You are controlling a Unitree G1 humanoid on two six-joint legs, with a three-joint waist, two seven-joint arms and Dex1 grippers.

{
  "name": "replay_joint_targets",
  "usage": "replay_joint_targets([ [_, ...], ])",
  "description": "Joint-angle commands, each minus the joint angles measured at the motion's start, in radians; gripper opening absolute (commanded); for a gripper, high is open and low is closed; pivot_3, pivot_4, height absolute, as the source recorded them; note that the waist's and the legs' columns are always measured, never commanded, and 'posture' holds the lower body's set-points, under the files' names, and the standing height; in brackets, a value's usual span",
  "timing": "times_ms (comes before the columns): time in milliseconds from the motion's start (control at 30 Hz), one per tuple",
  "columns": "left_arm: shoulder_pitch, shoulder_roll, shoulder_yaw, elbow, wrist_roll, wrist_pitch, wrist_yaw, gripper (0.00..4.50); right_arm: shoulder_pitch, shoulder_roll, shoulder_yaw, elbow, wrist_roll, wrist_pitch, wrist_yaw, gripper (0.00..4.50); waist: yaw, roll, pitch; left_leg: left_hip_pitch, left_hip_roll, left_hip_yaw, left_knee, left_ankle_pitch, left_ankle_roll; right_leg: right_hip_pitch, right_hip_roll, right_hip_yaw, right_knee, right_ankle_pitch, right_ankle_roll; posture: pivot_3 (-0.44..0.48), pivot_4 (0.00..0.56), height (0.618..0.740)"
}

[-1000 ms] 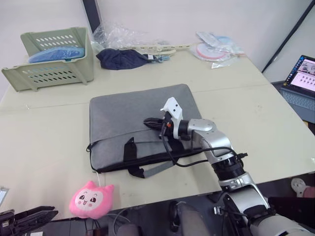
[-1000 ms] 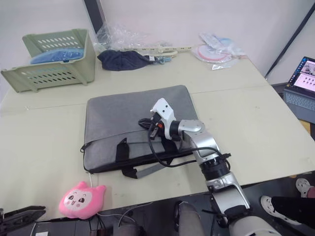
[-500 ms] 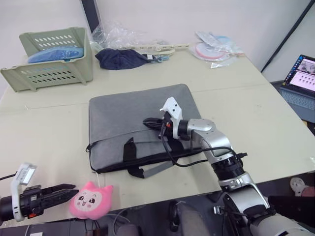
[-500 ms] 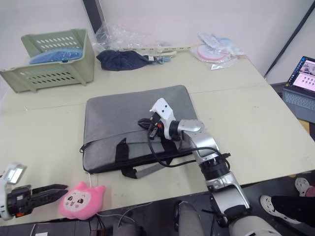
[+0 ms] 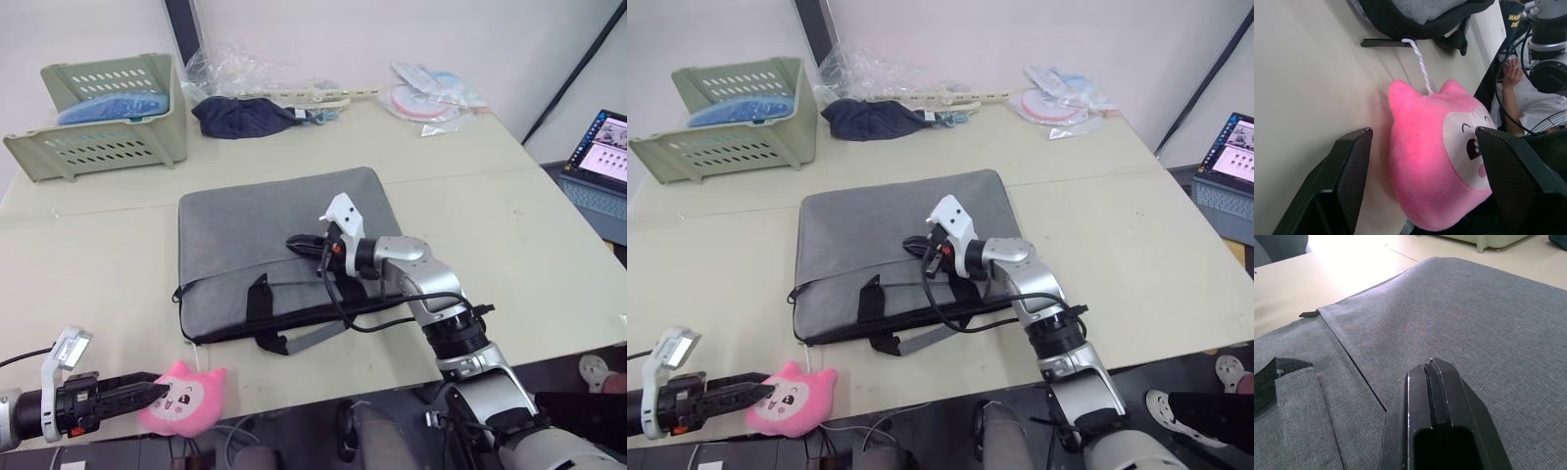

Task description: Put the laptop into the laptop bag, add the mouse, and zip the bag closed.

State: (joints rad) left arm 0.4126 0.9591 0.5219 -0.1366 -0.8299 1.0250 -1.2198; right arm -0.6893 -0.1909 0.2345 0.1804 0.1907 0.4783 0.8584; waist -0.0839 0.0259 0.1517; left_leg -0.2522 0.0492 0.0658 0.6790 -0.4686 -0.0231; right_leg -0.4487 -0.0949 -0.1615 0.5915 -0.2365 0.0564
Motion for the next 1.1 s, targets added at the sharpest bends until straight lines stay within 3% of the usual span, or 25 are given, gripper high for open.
replay_joint_targets([
  [33,0.009,-0.027,-0.035,-0.082,-0.040,0.026,0.013,3.62,0.058,-0.009,0.056,0.058,-0.023,0.066,0.002,0.00,0.000,0.000,0.000,0.000,0.000,0.000,0.000,0.000,0.000,0.000,0.000,0.000,0.000,0.000,0.000,0.000,0.150,0.740],
  [433,-0.001,-0.050,-0.045,-0.093,-0.070,0.052,0.031,3.62,0.056,-0.008,0.056,0.061,-0.024,0.067,0.002,0.00,0.000,0.000,0.000,0.000,0.000,0.000,0.000,0.000,0.000,0.000,0.000,0.000,0.000,0.000,0.000,0.000,0.150,0.740],
  [533,-0.007,-0.058,-0.041,-0.088,-0.074,0.063,0.051,2.71,0.056,-0.007,0.056,0.061,-0.023,0.068,0.002,0.00,0.000,0.000,0.000,0.000,0.000,0.000,0.000,0.000,0.000,0.000,0.000,0.000,0.000,0.000,0.000,0.000,0.150,0.740],
  [600,-0.005,-0.056,-0.040,-0.088,-0.072,0.067,0.056,1.76,0.057,-0.008,0.056,0.061,-0.023,0.068,0.003,0.00,0.000,0.000,0.000,0.000,0.000,0.000,0.000,0.000,0.000,0.000,0.000,0.000,0.000,0.000,0.000,0.000,0.150,0.740],
  [633,-0.004,-0.056,-0.039,-0.088,-0.073,0.069,0.057,1.05,0.056,-0.009,0.055,0.061,-0.023,0.068,0.003,0.00,0.000,0.000,0.000,0.000,0.000,0.000,0.000,0.000,0.000,0.000,0.000,0.000,0.000,0.000,0.000,0.000,0.150,0.740],
  [733,0.004,-0.052,-0.038,-0.090,-0.074,0.067,0.052,0.02,0.055,-0.011,0.054,0.063,-0.023,0.067,0.004,0.00,0.000,0.000,0.000,0.000,0.000,0.000,0.000,0.000,0.000,0.000,0.000,0.000,0.000,0.000,0.000,0.000,0.150,0.740],
  [1100,-0.001,-0.061,-0.110,-0.135,-0.076,0.053,0.057,0.02,0.049,-0.003,0.056,0.071,-0.024,0.062,0.002,0.00,0.000,0.000,0.000,0.000,0.000,0.000,0.000,0.000,0.000,0.000,0.000,0.000,0.000,0.000,0.000,0.000,0.150,0.740],
])
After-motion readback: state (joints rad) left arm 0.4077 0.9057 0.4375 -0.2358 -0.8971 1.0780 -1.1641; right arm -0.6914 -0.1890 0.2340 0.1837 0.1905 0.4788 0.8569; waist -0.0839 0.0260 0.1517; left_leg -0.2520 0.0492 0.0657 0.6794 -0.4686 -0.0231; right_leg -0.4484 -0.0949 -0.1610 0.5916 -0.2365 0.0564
